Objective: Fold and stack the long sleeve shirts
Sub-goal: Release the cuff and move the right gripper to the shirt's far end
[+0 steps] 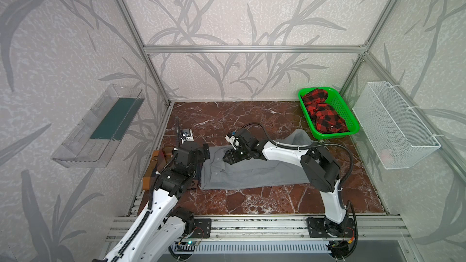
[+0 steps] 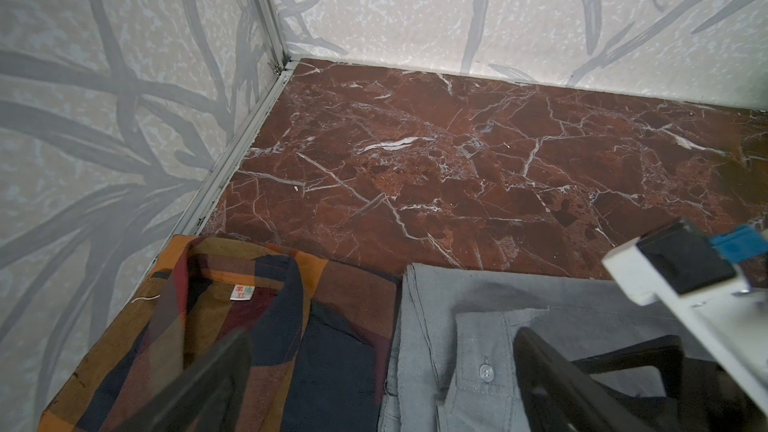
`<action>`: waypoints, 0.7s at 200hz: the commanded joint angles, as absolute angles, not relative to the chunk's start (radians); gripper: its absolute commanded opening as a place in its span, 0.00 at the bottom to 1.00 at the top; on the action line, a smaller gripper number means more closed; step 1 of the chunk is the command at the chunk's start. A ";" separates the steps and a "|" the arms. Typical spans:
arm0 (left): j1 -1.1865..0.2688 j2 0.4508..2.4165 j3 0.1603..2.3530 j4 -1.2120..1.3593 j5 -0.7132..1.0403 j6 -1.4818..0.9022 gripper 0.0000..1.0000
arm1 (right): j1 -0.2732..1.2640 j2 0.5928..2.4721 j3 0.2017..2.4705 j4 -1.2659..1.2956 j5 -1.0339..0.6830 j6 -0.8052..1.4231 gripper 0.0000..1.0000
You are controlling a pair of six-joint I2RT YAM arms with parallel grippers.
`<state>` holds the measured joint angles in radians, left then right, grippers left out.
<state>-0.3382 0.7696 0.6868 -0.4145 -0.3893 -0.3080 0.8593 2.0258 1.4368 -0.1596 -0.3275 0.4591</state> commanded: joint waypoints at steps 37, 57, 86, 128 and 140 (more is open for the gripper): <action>-0.335 0.900 0.738 -0.439 -0.274 -0.337 0.98 | 0.530 1.829 1.304 -0.248 -0.167 0.476 0.56; -0.335 0.948 0.748 -0.435 -0.242 -0.374 0.98 | 0.431 1.857 1.287 -0.244 -0.210 0.494 0.52; -0.335 1.003 0.752 -0.430 -0.200 -0.422 0.97 | 0.349 1.893 1.271 -0.231 -0.208 0.515 0.50; -0.336 1.062 0.759 -0.442 -0.188 -0.468 0.96 | 0.270 1.900 1.192 -0.192 -0.178 0.555 0.44; -0.336 1.073 0.761 -0.448 -0.190 -0.484 0.95 | 0.256 1.879 1.154 -0.194 -0.176 0.563 0.44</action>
<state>-0.3382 1.0592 0.7216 -0.4198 -0.1993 -0.4313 0.2886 1.8973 1.2118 -0.2012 -0.1913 0.5331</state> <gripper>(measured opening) 0.956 0.442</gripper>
